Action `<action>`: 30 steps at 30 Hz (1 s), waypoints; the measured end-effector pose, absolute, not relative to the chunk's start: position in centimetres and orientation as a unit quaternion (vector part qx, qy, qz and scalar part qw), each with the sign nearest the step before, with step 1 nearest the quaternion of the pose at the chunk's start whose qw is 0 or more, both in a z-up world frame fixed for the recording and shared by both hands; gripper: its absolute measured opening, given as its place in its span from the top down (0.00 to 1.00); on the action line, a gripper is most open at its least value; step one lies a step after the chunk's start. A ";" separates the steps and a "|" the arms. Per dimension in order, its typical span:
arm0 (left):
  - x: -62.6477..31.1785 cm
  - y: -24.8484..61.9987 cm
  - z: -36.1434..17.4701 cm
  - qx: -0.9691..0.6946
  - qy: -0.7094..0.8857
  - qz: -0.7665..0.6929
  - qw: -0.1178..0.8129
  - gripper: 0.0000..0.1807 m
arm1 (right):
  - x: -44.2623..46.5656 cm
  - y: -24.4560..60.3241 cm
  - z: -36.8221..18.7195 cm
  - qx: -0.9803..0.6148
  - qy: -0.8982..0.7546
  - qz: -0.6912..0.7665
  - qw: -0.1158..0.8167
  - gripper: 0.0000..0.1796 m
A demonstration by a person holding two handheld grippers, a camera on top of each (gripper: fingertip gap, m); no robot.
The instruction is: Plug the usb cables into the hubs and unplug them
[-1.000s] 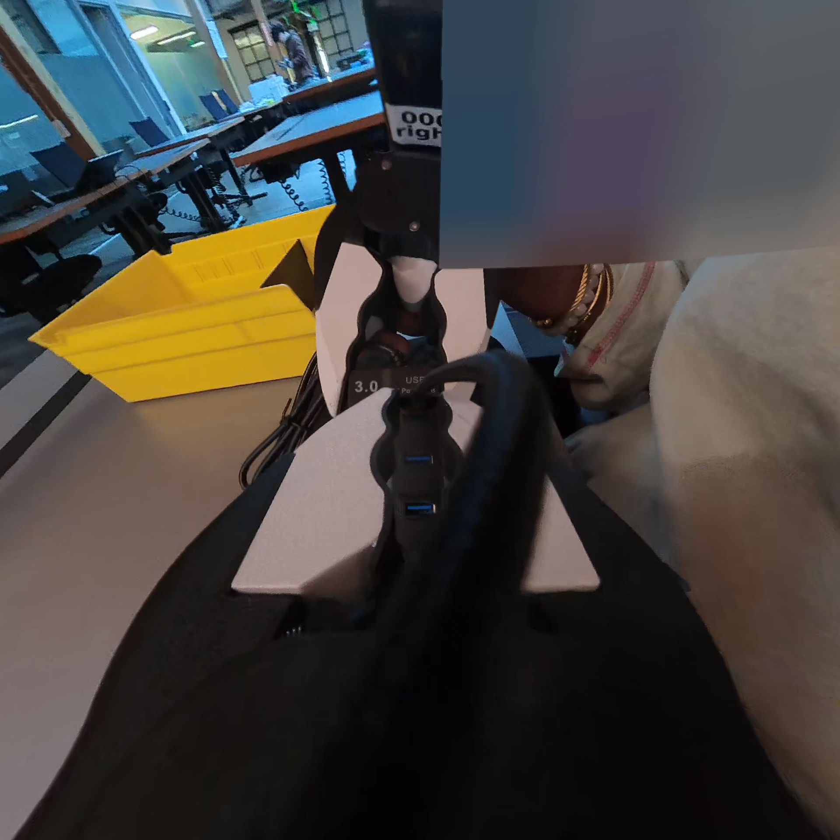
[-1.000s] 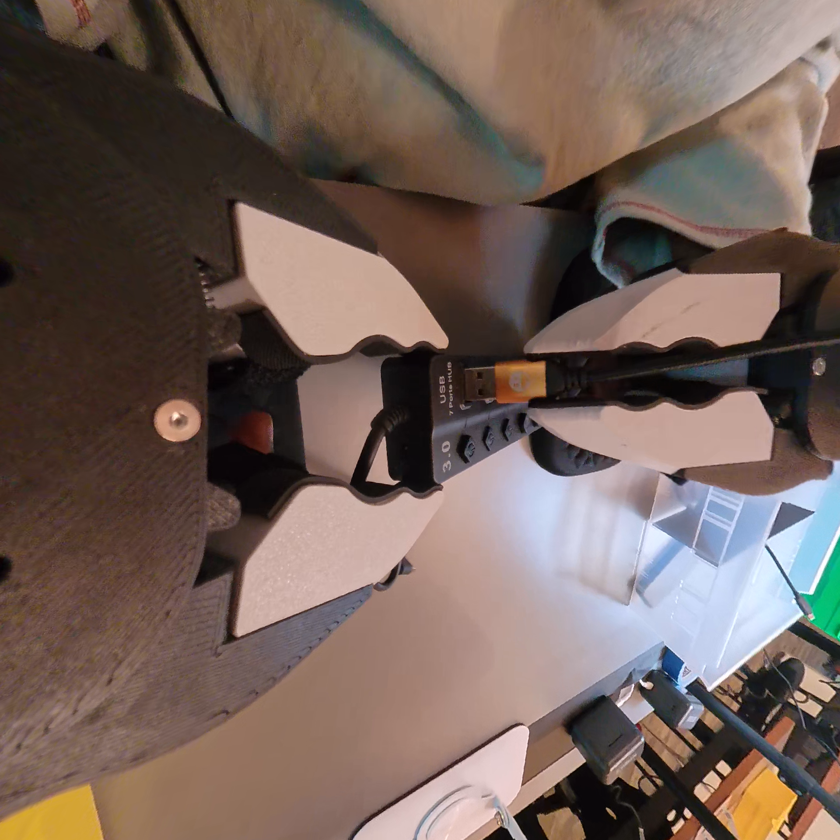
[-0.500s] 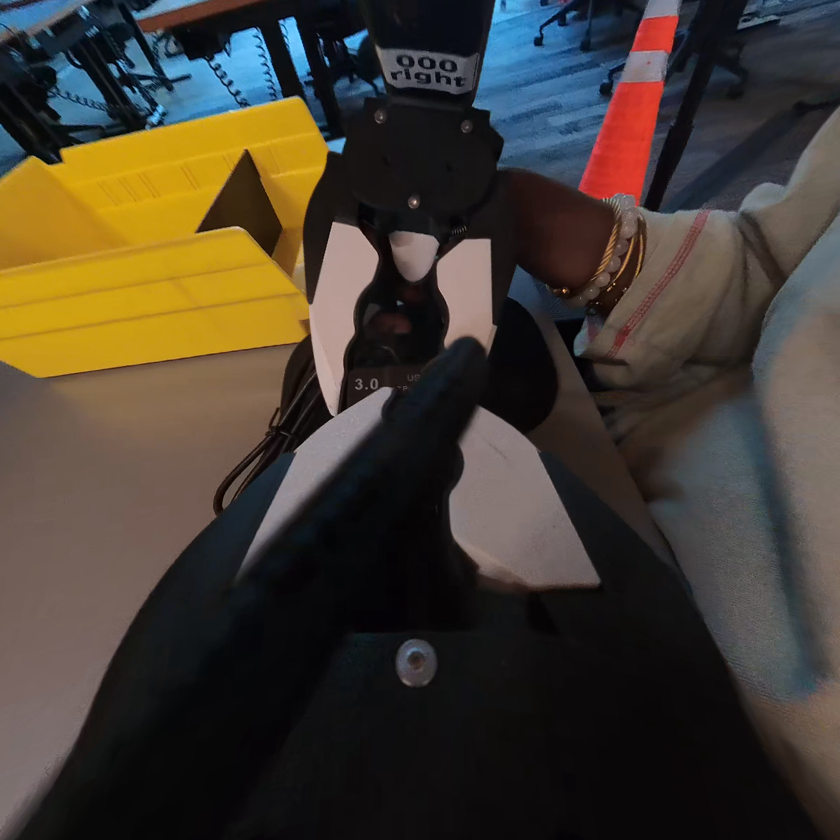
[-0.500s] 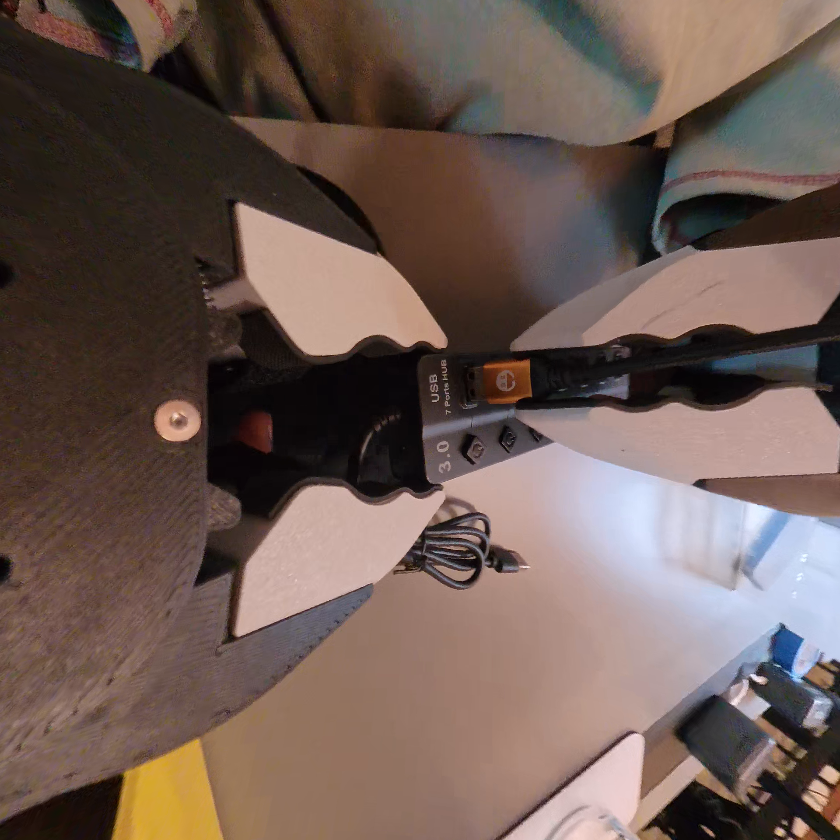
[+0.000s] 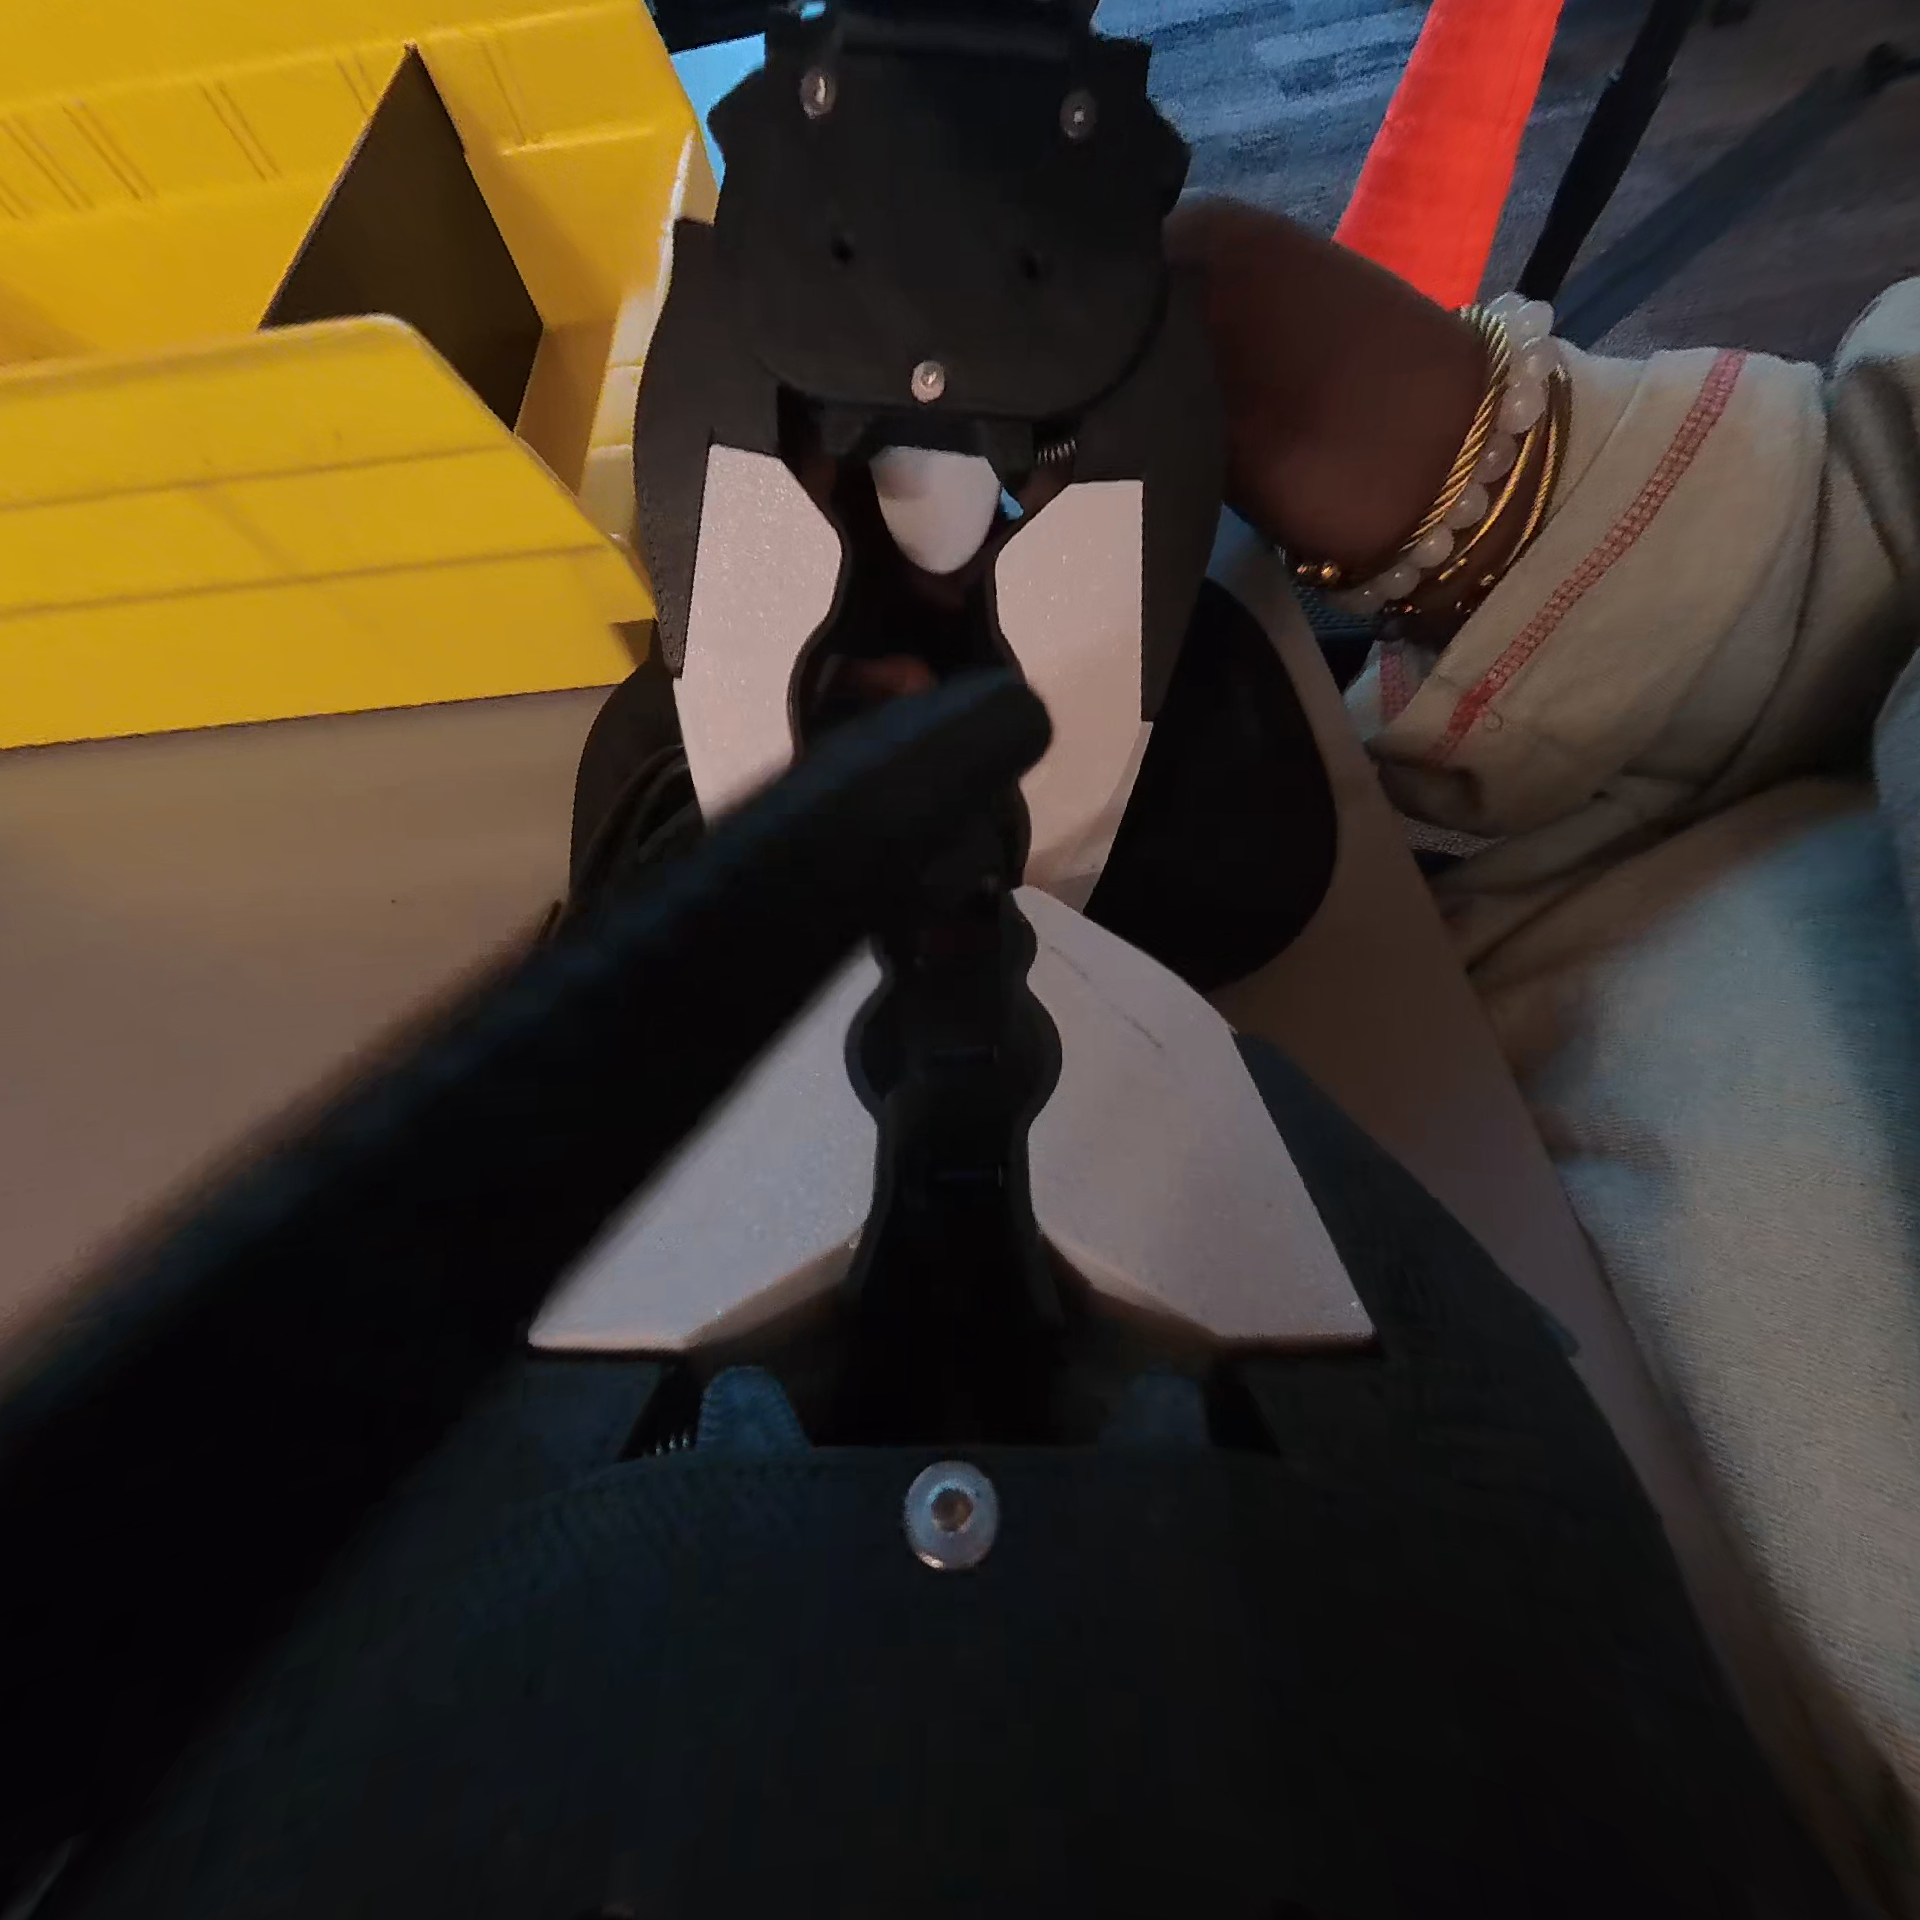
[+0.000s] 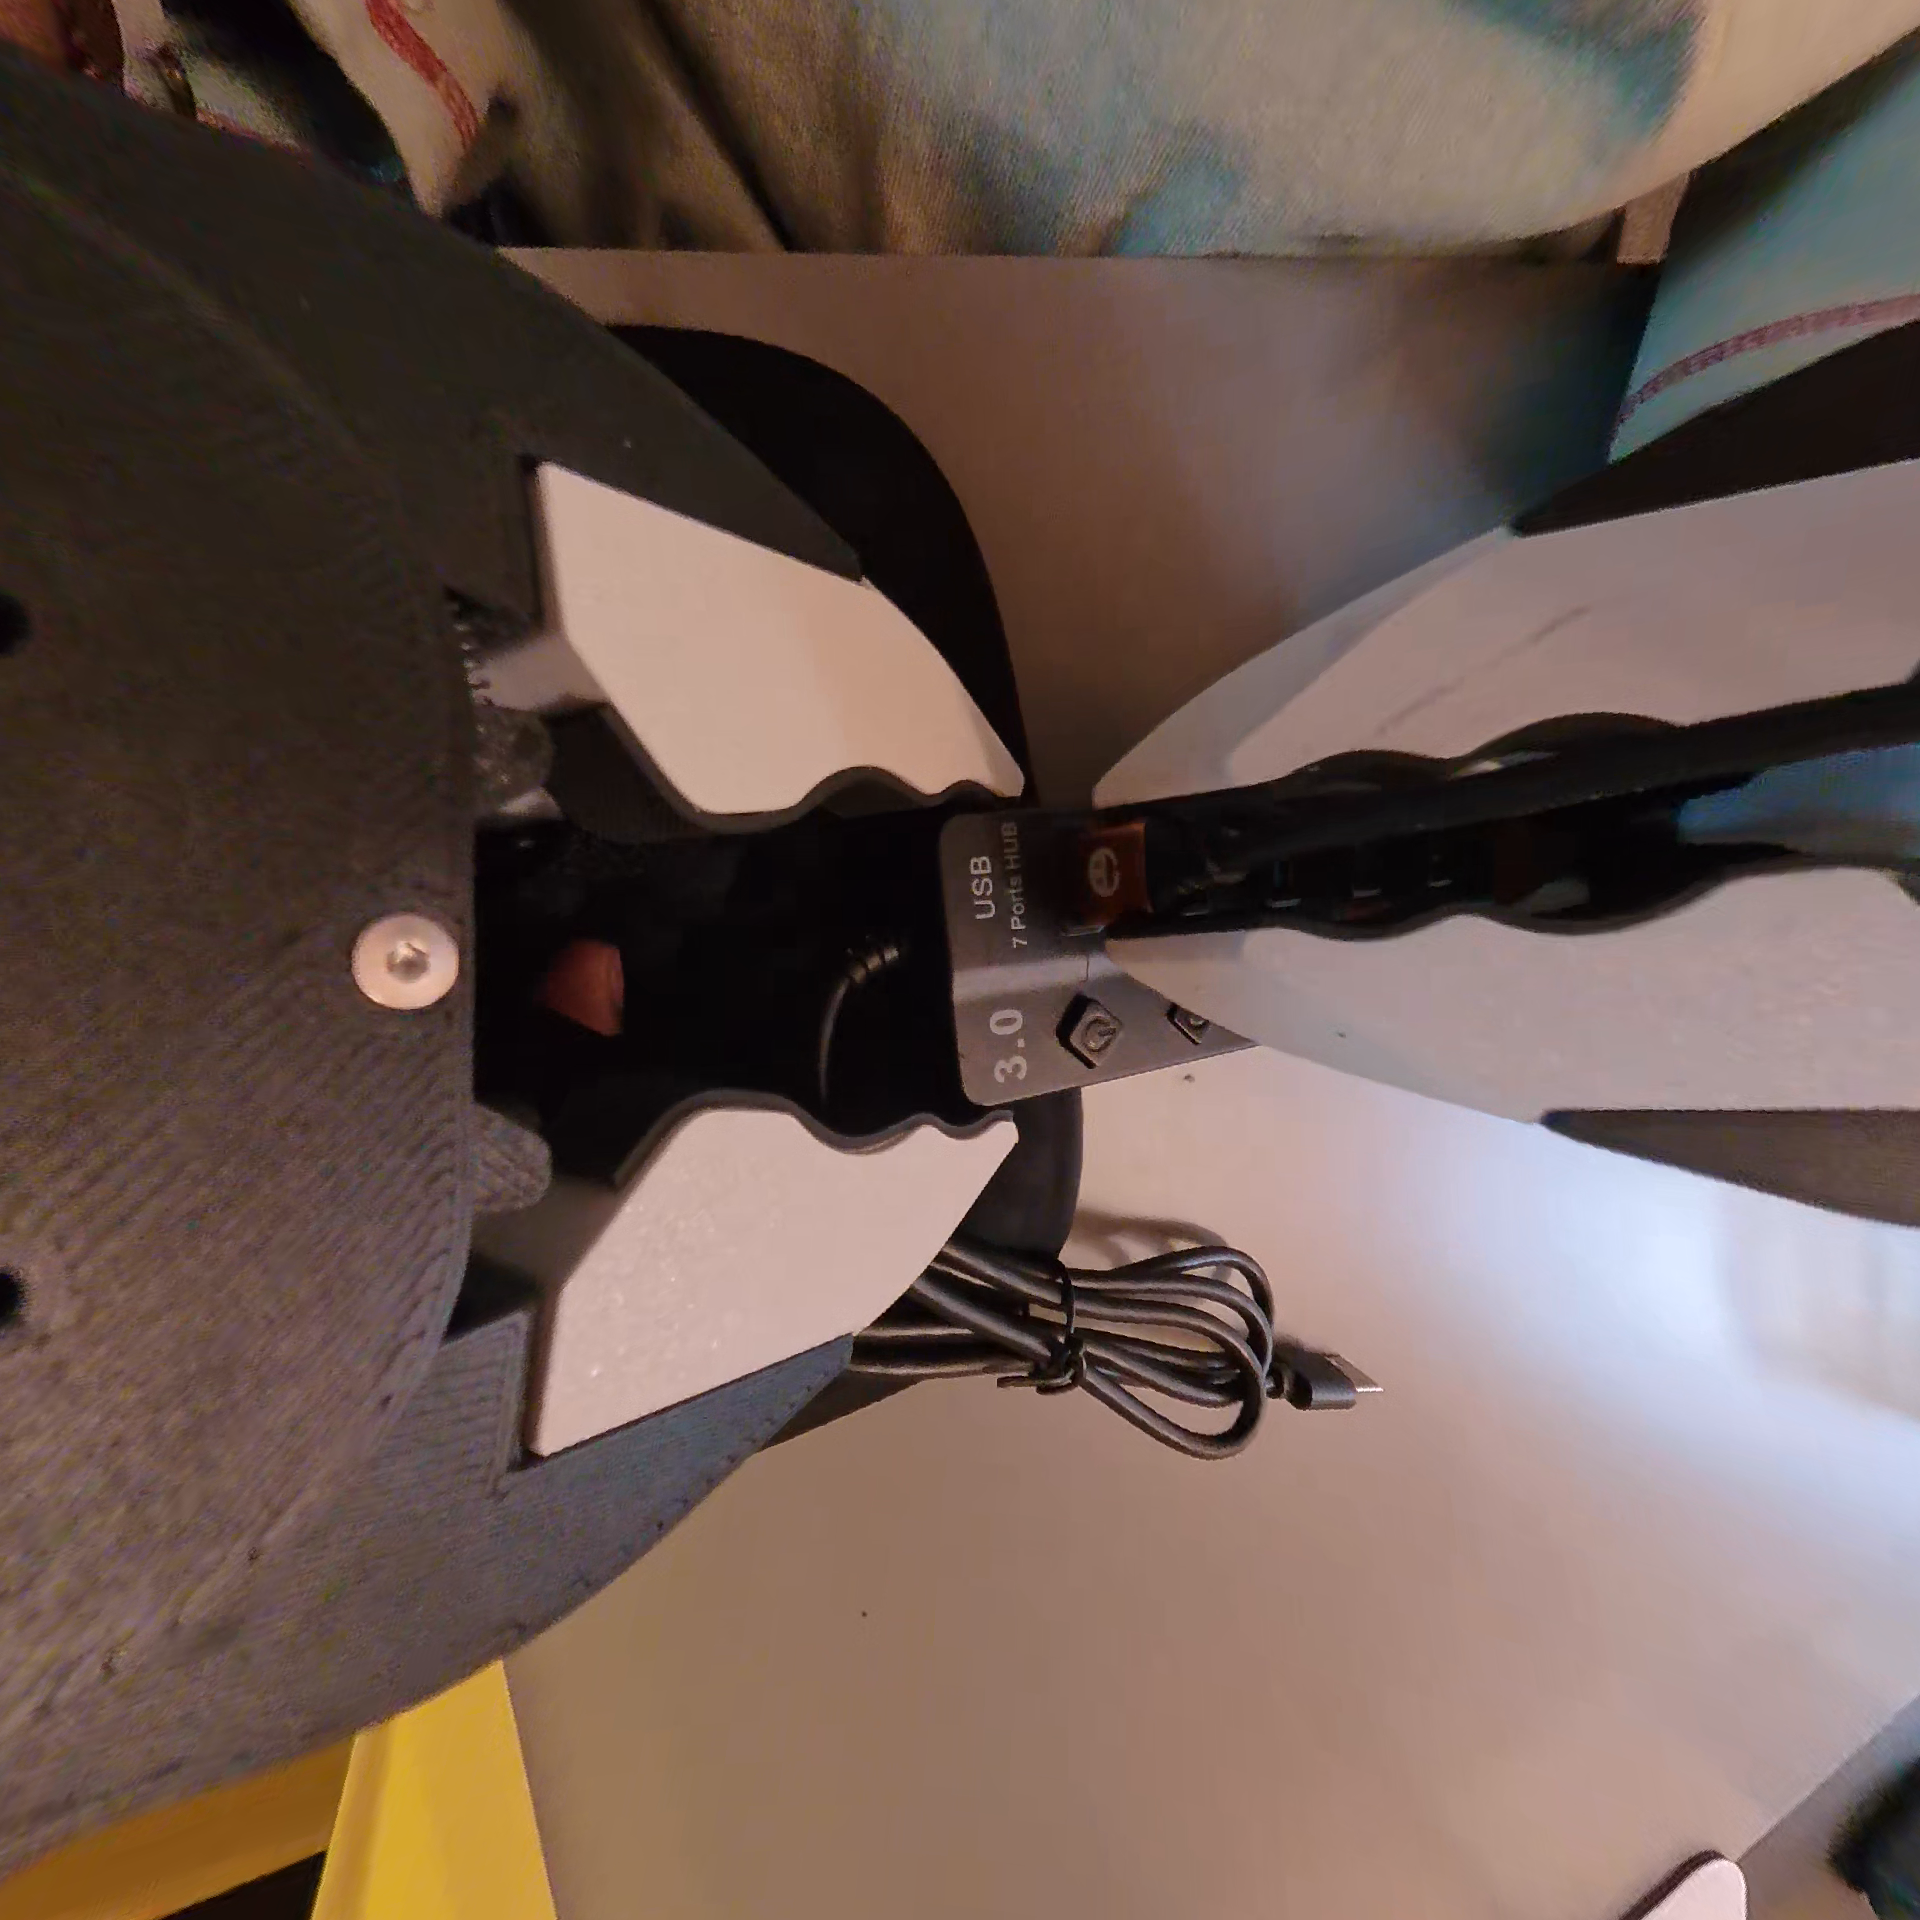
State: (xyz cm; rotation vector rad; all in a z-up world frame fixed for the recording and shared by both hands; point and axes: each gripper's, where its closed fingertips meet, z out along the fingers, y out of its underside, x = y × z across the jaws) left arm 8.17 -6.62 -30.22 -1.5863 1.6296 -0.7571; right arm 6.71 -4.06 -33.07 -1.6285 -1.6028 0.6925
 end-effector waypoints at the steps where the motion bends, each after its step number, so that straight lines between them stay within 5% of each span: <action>1: 8.0 -6.5 -31.1 -0.626 0.639 -0.270 0.356 0.91 | 6.7 -4.0 -33.0 -0.635 -0.621 0.272 0.369 0.70; 6: 6.8 -8.1 -30.5 -0.652 0.607 -0.275 0.362 0.73 | 7.5 -3.2 -32.6 -0.657 -0.589 0.275 0.383 0.70; 13: -2.4 -20.7 -29.8 -0.550 0.714 -0.403 0.159 0.68 | 8.2 -3.0 -32.6 -0.671 -0.570 0.282 0.382 0.70; 18: -8.5 -17.5 -24.5 -0.585 0.645 -0.363 0.331 0.66 | 8.1 -3.6 -30.0 -0.639 -0.565 0.303 0.426 0.58; 23: -20.6 -8.8 -21.1 -0.738 0.396 -0.159 0.522 0.76 | 9.2 -4.3 -26.0 -0.591 -0.553 0.300 0.504 0.59; 26: -29.6 -7.9 -24.0 -0.849 0.292 -0.017 0.439 0.86 | 9.4 -5.5 -23.2 -0.551 -0.551 0.322 0.538 0.60; 30: -35.2 -7.0 -25.7 -0.911 0.231 0.003 0.343 0.86 | 8.8 -6.9 -21.2 -0.509 -0.563 0.323 0.565 0.62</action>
